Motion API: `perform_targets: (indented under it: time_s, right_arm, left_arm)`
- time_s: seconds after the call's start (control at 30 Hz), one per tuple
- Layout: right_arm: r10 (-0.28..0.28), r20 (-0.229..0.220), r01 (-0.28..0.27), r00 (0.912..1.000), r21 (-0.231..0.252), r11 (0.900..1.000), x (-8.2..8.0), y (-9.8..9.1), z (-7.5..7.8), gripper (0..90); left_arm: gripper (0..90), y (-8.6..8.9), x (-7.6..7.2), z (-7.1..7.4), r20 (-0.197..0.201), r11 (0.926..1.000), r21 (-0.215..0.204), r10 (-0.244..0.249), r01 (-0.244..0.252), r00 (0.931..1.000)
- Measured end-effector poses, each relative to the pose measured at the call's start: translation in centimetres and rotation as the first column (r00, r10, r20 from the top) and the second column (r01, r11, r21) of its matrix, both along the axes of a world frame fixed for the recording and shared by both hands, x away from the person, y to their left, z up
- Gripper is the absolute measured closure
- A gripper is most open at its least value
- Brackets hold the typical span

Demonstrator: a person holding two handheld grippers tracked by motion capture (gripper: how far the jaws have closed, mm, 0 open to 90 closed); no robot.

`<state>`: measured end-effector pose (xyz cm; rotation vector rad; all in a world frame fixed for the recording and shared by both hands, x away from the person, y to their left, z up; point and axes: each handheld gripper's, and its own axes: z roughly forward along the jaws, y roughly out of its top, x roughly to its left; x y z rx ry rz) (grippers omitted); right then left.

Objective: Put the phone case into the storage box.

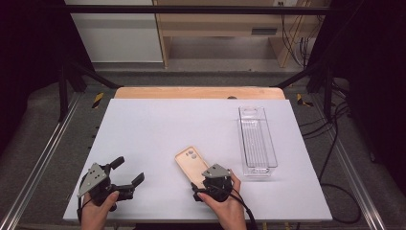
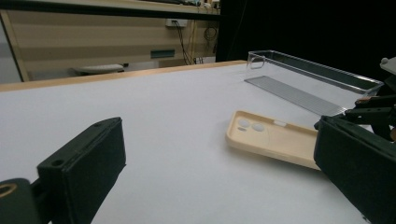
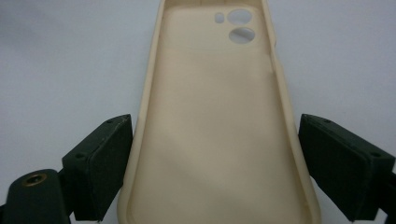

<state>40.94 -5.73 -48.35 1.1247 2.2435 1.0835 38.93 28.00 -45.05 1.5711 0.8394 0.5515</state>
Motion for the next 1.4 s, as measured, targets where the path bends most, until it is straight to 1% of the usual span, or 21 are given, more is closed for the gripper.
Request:
perform_targets:
  time_s: [0.07, 0.1, 0.13, 0.2, 0.3, 0.4, 0.43, 0.47, 0.53, 0.57, 0.6, 0.63, 0.73, 0.8, 0.9, 1.03, 1.07, 1.1, 1.2, 1.3, 1.4]
  right_arm:
    - [0.005, 0.02, -0.005, 0.9998, 0.002, 1.0, 0.0, 0.0, 0.2, 12.4]
    - [0.005, 0.046, -0.006, 0.9989, 0.019, 0.9998, -0.1, -0.2, 0.5, 12.4]
    - [0.005, 0.046, -0.006, 0.9989, 0.019, 0.9998, -0.1, -0.2, 0.5, 12.4]
    - [0.0, 0.09, -0.005, 0.996, 0.05, 0.9988, -0.3, -0.5, 1.0, 12.4]
    - [-0.007, 0.115, -0.002, 0.9934, 0.073, 0.9973, -0.5, -0.7, 1.3, 12.4]
    - [-0.011, 0.161, -0.004, 0.9869, 0.092, 0.9957, -0.8, -0.6, 1.8, 12.4]
    - [-0.015, 0.191, -0.006, 0.9815, 0.109, 0.9941, -1.1, -0.5, 2.1, 12.4]
    - [-0.015, 0.191, -0.006, 0.9815, 0.109, 0.9941, -1.1, -0.5, 2.1, 12.4]
    - [-0.014, 0.218, -0.011, 0.9757, 0.117, 0.9931, -1.4, -0.4, 2.4, 12.4]
    - [-0.015, 0.227, -0.014, 0.9737, 0.125, 0.9921, -1.5, -0.3, 2.5, 12.4]
    - [-0.016, 0.247, -0.019, 0.9688, 0.138, 0.9902, -1.6, -0.3, 2.7, 12.4]
    - [-0.016, 0.247, -0.019, 0.9688, 0.138, 0.9902, -1.6, -0.3, 2.7, 12.4]
    - [-0.023, 0.281, -0.024, 0.9594, 0.162, 0.9865, -1.9, -0.4, 2.9, 12.4]
    - [-0.026, 0.285, -0.023, 0.9582, 0.168, 0.9856, -1.9, -0.4, 3.0, 12.4]
    - [-0.032, 0.296, -0.024, 0.9546, 0.183, 0.9828, -2.1, -0.4, 3.1, 12.4]
    - [-0.021, 0.321, -0.04, 0.9467, 0.183, 0.9824, -2.3, 0.0, 3.4, 12.4]
    - [-0.018, 0.324, -0.042, 0.946, 0.178, 0.9832, -2.4, 0.1, 3.3, 12.4]
    - [-0.018, 0.324, -0.042, 0.946, 0.178, 0.9832, -2.4, 0.1, 3.3, 12.4]
    - [-0.008, 0.329, -0.049, 0.9443, 0.165, 0.9852, -2.4, 0.4, 3.2, 12.4]
    - [0.0, 0.328, -0.056, 0.9449, 0.16, 0.9856, -2.4, 0.7, 3.1, 12.3]
    - [0.005, 0.32, -0.058, 0.9475, 0.155, 0.9862, -2.4, 0.9, 2.9, 12.3]
  left_arm:
    - [1.8, -0.4, 0.0, 0.1, -0.013, 0.9999, 0.013, -0.004, 0.004, 0.9999]
    - [1.8, -0.8, 0.1, 0.1, -0.025, 0.9996, 0.018, -0.02, 0.021, 0.9995]
    - [1.8, -0.8, 0.1, 0.1, -0.025, 0.9996, 0.018, -0.02, 0.021, 0.9995]
    - [1.8, -1.6, 0.2, 0.4, -0.044, 0.9995, 0.011, -0.028, 0.028, 0.9986]
    - [1.8, -2.2, 0.7, 0.8, -0.059, 0.9995, 0.014, -0.028, 0.028, 0.9979]
    - [1.8, -3.5, 1.7, 1.4, -0.082, 0.9985, 0.025, -0.046, 0.048, 0.9956]
    - [2.1, -4.1, 2.1, 1.6, -0.087, 0.9976, 0.032, -0.058, 0.061, 0.9945]
    - [2.1, -4.5, 2.4, 1.9, -0.092, 0.9967, 0.032, -0.072, 0.075, 0.9932]
    - [2.5, -5.4, 3.2, 2.5, -0.109, 0.9958, 0.015, -0.089, 0.091, 0.9901]
    - [2.5, -5.7, 3.6, 2.8, -0.117, 0.9958, 0.006, -0.09, 0.091, 0.9891]
    - [2.5, -6.0, 3.9, 3.0, -0.122, 0.9965, 0.009, -0.081, 0.083, 0.9892]
    - [2.5, -6.3, 4.3, 3.2, -0.125, 0.9972, 0.017, -0.071, 0.074, 0.9896]
    - [3.9, -6.9, 5.3, 3.4, -0.142, 0.9974, 0.027, -0.062, 0.066, 0.9879]
    - [4.2, -7.3, 5.9, 3.5, -0.163, 0.9973, -0.003, -0.074, 0.074, 0.9838]
    - [6.2, -8.0, 6.7, 3.6, -0.193, 0.9954, -0.025, -0.096, 0.093, 0.9765]
    - [16.8, -8.7, 7.5, 3.4, -0.231, 0.9931, -0.059, -0.112, 0.101, 0.9665]
    - [19.8, -8.8, 7.7, 3.3, -0.254, 0.9888, -0.09, -0.138, 0.119, 0.9574]
    - [22.8, -8.8, 7.7, 3.3, -0.254, 0.9888, -0.09, -0.138, 0.119, 0.9574]
    - [30.4, -8.8, 7.9, 3.2, -0.279, 0.9835, -0.138, -0.153, 0.118, 0.9482]
    - [41.4, -8.6, 8.0, 3.2, -0.293, 0.9725, -0.206, -0.167, 0.108, 0.9413]
    - [48.9, -8.3, 7.9, 3.4, -0.298, 0.9683, -0.231, -0.164, 0.096, 0.9404]
